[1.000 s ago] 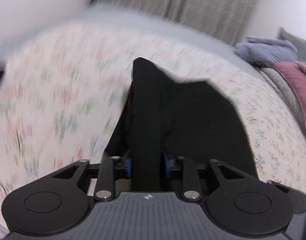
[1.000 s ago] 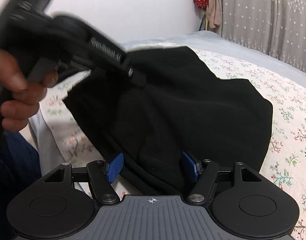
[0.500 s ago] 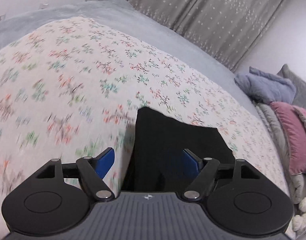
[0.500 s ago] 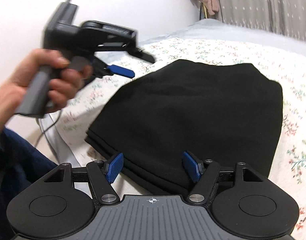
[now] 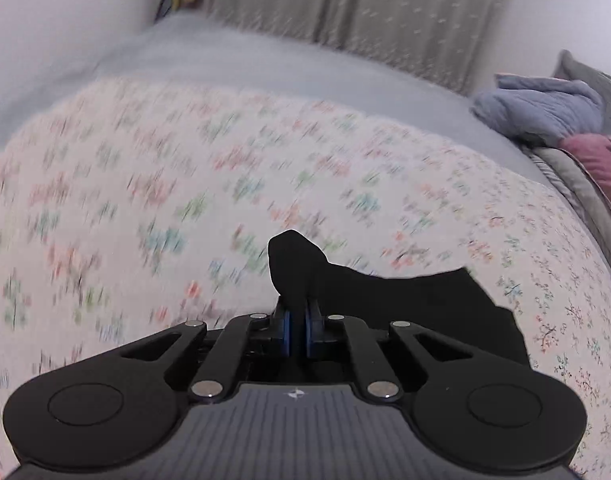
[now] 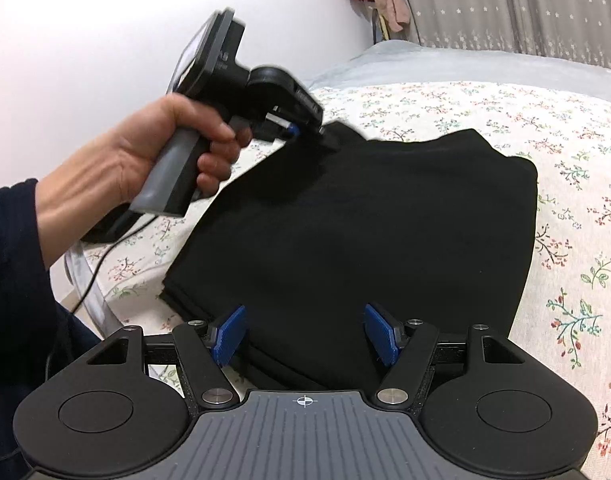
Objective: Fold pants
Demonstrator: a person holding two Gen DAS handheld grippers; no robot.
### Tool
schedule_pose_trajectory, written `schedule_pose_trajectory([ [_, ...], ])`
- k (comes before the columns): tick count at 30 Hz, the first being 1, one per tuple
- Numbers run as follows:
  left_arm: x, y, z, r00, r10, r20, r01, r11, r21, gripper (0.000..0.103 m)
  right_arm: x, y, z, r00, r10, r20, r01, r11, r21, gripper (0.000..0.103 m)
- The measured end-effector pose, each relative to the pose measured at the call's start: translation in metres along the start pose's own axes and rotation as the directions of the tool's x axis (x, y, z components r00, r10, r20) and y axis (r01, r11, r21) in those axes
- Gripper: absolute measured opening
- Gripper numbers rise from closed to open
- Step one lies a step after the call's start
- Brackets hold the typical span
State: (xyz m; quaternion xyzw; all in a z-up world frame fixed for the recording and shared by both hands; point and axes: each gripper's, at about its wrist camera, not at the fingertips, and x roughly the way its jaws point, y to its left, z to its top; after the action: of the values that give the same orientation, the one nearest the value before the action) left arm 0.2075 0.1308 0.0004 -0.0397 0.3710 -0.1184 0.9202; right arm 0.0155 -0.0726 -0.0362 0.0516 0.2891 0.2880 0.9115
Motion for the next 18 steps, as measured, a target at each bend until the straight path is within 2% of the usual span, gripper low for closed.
schedule_pose_trajectory([
  [3,-0.001,-0.007,0.005,0.999,-0.012,0.053,0.010,1.000,0.020,0.015,0.001,0.001,-0.002,1.000,-0.005,0.001,0.005,1.000,-0.004,0.066],
  [5,0.004,-0.006,0.004,0.999,0.007,0.032,-0.007,1.000,0.018,0.016,0.001,-0.001,-0.004,1.000,-0.008,0.000,0.008,1.000,-0.003,0.066],
  [8,0.030,-0.004,-0.008,0.995,0.092,-0.034,-0.090,0.995,0.053,0.020,0.004,-0.001,-0.004,1.000,-0.009,-0.008,0.009,1.000,0.002,0.066],
  [10,0.039,-0.001,-0.016,0.994,0.099,-0.038,-0.096,0.993,0.061,0.026,0.007,0.000,-0.005,1.000,-0.013,-0.016,0.013,1.000,-0.003,0.066],
  [14,0.029,0.002,-0.018,0.994,0.107,0.001,-0.107,0.993,0.041,0.040,0.009,0.005,-0.003,0.999,-0.029,-0.032,0.028,0.999,-0.017,0.066],
  [18,-0.003,0.002,-0.013,0.995,0.078,0.069,-0.078,0.997,-0.005,0.042,0.000,0.001,0.005,1.000,-0.022,-0.013,0.022,1.000,0.003,0.066],
])
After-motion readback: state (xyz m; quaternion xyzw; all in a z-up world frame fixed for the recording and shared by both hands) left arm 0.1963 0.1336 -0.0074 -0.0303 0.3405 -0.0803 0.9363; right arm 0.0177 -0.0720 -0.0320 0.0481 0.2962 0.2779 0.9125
